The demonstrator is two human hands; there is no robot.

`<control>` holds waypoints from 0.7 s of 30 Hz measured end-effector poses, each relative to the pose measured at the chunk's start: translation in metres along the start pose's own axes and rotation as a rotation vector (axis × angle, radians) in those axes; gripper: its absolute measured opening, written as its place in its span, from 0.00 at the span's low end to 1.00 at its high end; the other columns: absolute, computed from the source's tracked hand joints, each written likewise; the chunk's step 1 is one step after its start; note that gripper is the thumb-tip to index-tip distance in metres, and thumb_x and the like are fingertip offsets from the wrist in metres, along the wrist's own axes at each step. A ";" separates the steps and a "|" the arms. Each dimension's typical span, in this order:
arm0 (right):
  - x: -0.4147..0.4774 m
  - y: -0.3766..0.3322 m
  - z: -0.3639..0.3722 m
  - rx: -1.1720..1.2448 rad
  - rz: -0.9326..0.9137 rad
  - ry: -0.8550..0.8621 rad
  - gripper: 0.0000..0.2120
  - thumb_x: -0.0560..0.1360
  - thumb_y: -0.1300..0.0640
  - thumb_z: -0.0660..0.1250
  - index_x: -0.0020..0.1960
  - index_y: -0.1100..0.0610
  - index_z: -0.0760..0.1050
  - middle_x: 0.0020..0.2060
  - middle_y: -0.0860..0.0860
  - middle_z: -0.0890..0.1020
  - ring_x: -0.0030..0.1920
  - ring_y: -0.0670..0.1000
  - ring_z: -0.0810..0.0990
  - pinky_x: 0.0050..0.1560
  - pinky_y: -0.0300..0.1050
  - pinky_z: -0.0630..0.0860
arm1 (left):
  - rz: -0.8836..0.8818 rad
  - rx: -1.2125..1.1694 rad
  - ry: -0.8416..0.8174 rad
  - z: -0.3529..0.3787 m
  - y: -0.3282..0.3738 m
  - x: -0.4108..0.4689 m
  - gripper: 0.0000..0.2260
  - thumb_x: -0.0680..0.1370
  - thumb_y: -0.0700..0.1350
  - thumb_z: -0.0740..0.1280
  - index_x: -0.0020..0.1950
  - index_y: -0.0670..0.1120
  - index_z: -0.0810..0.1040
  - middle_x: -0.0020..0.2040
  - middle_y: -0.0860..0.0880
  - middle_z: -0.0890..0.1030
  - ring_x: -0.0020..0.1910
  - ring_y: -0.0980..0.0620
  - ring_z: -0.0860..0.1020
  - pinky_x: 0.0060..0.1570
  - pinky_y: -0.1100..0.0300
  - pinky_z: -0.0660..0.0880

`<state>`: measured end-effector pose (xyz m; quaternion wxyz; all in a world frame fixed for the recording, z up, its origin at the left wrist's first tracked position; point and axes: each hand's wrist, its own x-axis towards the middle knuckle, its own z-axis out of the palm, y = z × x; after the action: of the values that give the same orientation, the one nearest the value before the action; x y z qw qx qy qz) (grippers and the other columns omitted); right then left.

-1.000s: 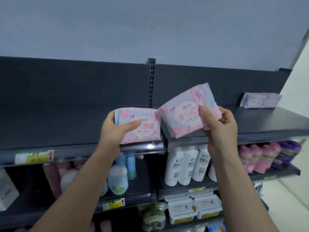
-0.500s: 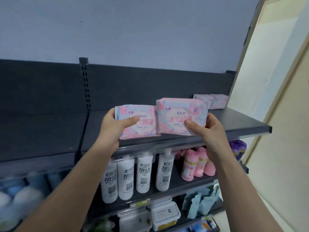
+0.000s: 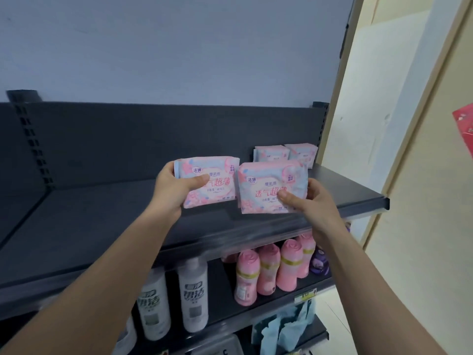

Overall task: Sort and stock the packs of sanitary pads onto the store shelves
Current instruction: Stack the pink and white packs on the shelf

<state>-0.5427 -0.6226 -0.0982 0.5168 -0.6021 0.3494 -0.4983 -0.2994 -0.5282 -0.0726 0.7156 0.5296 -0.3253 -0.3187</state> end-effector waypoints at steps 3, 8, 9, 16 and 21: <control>0.033 0.013 -0.015 -0.014 -0.001 -0.005 0.20 0.68 0.61 0.77 0.58 0.57 0.76 0.50 0.50 0.85 0.47 0.47 0.85 0.43 0.38 0.81 | 0.008 0.001 -0.010 0.023 -0.011 0.028 0.23 0.69 0.32 0.75 0.61 0.41 0.73 0.54 0.45 0.83 0.49 0.48 0.84 0.43 0.52 0.82; 0.094 0.027 -0.044 -0.045 0.019 -0.034 0.22 0.67 0.60 0.77 0.59 0.57 0.76 0.50 0.50 0.86 0.48 0.47 0.85 0.44 0.39 0.79 | -0.011 -0.005 -0.042 0.062 -0.028 0.074 0.23 0.69 0.32 0.75 0.61 0.41 0.73 0.53 0.45 0.83 0.49 0.47 0.84 0.41 0.53 0.82; 0.107 0.029 -0.052 -0.053 0.033 -0.041 0.22 0.67 0.60 0.77 0.59 0.57 0.77 0.50 0.51 0.86 0.48 0.48 0.85 0.46 0.42 0.79 | -0.027 -0.008 -0.051 0.071 -0.032 0.083 0.23 0.69 0.31 0.75 0.61 0.41 0.73 0.54 0.45 0.83 0.49 0.47 0.84 0.41 0.52 0.82; 0.181 0.049 -0.099 -0.047 0.108 -0.007 0.29 0.61 0.56 0.78 0.60 0.60 0.75 0.52 0.54 0.84 0.50 0.52 0.84 0.51 0.47 0.79 | -0.127 0.052 -0.123 0.126 -0.059 0.145 0.21 0.69 0.30 0.75 0.59 0.40 0.73 0.52 0.43 0.83 0.47 0.45 0.84 0.40 0.51 0.82; 0.224 0.069 -0.125 -0.018 0.167 -0.001 0.23 0.69 0.63 0.76 0.61 0.61 0.74 0.51 0.53 0.84 0.46 0.49 0.84 0.44 0.41 0.77 | -0.216 0.115 -0.145 0.153 -0.078 0.170 0.22 0.68 0.30 0.75 0.58 0.40 0.74 0.52 0.43 0.83 0.48 0.44 0.84 0.40 0.52 0.81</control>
<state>-0.5980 -0.8816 -0.1156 0.5513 -0.5755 0.4028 -0.4500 -0.3317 -0.7666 -0.0919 0.6201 0.5773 -0.3349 -0.4123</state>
